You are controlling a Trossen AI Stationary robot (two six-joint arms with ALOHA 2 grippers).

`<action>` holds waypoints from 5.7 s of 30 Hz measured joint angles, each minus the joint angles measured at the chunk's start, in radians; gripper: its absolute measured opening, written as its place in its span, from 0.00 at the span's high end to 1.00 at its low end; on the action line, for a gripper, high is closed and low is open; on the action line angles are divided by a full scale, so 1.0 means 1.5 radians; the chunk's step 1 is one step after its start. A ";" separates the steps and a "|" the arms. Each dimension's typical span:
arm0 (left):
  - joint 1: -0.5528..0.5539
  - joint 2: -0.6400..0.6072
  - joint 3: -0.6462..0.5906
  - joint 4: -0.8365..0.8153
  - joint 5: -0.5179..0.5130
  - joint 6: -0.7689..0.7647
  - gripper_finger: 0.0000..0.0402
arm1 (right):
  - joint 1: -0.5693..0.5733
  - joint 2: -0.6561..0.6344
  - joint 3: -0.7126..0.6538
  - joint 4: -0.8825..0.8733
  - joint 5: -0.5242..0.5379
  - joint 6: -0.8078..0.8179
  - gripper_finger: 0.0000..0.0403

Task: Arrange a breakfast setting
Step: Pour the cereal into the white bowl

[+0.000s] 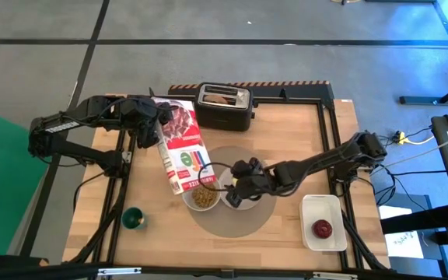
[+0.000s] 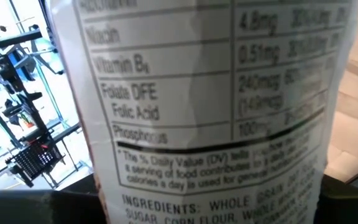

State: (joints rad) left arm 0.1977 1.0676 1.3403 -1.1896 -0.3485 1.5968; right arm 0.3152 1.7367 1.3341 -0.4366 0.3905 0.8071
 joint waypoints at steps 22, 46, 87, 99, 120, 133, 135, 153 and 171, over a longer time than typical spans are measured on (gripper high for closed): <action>0.029 -0.001 0.000 -0.003 0.023 -0.022 0.37 | -0.070 0.000 -0.114 0.257 -0.054 0.050 0.43; 0.056 -0.001 0.000 -0.004 0.053 -0.031 0.37 | -0.071 0.000 -0.114 0.323 -0.059 0.017 0.43; 0.088 0.000 0.000 -0.028 0.104 -0.065 0.37 | -0.048 0.001 -0.047 0.334 0.046 -0.387 0.62; 0.088 -0.001 0.000 -0.038 0.111 -0.068 0.37 | -0.048 0.001 -0.025 0.323 0.042 -0.379 0.89; 0.148 -0.002 0.000 -0.015 0.165 -0.101 0.37 | -0.050 -0.001 0.068 0.238 0.030 -0.346 0.80; 0.203 -0.001 0.000 0.011 0.244 -0.173 0.37 | -0.051 -0.001 0.124 0.261 0.093 -0.362 0.64; 0.212 -0.001 0.000 0.017 0.253 -0.180 0.37 | -0.051 0.000 0.151 0.249 0.113 -0.377 0.63; 0.292 -0.005 0.000 0.059 0.403 -0.246 0.37 | -0.106 -0.002 0.546 -0.202 0.164 -0.323 0.54; 0.357 -0.005 0.000 0.210 0.528 -0.394 0.37 | -0.248 -0.101 0.668 -0.521 0.068 -0.301 0.54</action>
State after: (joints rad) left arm 0.7336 1.0607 1.3403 -0.8740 0.4436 1.0060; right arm -0.0568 1.5854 2.3356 -1.2180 0.4927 0.3556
